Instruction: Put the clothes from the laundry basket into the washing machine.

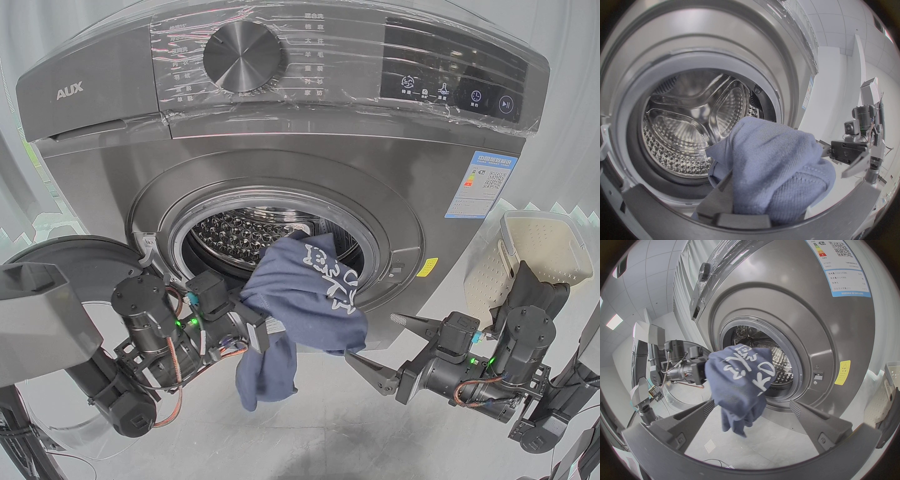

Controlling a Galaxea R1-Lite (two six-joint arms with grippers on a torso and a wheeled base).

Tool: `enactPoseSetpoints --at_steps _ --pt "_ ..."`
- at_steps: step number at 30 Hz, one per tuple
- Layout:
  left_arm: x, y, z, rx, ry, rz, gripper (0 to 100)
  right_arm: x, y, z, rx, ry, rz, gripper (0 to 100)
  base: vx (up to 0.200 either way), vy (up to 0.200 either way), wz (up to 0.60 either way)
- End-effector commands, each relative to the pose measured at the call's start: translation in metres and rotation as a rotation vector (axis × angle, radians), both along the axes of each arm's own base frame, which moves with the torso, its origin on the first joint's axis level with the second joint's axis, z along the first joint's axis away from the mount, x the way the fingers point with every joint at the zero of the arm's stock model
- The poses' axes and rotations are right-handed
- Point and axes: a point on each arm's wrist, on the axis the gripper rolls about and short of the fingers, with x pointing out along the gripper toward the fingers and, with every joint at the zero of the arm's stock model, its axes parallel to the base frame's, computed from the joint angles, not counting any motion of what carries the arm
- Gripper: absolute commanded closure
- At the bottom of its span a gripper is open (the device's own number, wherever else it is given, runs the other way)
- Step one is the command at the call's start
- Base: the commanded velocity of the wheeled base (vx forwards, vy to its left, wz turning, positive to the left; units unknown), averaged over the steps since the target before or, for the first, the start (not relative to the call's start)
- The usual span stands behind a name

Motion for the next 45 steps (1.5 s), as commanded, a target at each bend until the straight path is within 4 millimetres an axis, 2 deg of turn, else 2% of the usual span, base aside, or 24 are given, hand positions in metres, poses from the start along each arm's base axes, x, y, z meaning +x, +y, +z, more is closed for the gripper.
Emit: enactPoseSetpoints --at_steps 1,7,9,14,18,26,31,41,45 --pt "0.028 -0.022 -0.022 -0.008 0.020 -0.004 100 -0.004 -0.001 0.000 -0.003 0.002 0.010 0 0.000 0.000 0.00" --pt "0.052 -0.032 -0.024 -0.073 0.014 0.013 100 -0.004 -0.001 0.000 -0.005 0.004 0.010 0 0.000 0.000 0.00" --pt "0.079 -0.038 -0.019 -0.138 -0.023 0.049 100 -0.005 0.000 -0.001 -0.006 0.006 0.014 0 0.000 0.000 0.00" --pt "0.106 -0.035 -0.018 -0.144 -0.029 0.095 100 -0.004 0.000 -0.002 -0.009 0.009 0.015 0 0.000 0.000 0.00" --pt "0.116 -0.036 -0.017 -0.134 -0.012 0.105 100 -0.004 0.000 -0.003 -0.012 0.012 0.015 0 0.000 0.000 0.00" --pt "0.137 -0.044 -0.033 -0.115 0.024 0.144 100 -0.004 0.000 -0.004 -0.012 0.015 0.014 0 0.000 0.000 0.00" --pt "0.148 -0.049 -0.034 -0.114 0.025 0.147 100 -0.004 0.001 -0.004 -0.012 0.015 0.014 0 0.000 0.000 0.00" --pt "0.190 -0.055 -0.019 -0.153 -0.014 0.232 100 -0.003 0.001 -0.006 -0.018 0.019 0.013 0 0.000 0.000 0.00" --pt "0.197 -0.058 -0.014 -0.175 0.011 0.240 100 -0.003 0.001 -0.006 -0.018 0.019 0.013 0 0.000 0.000 0.00"
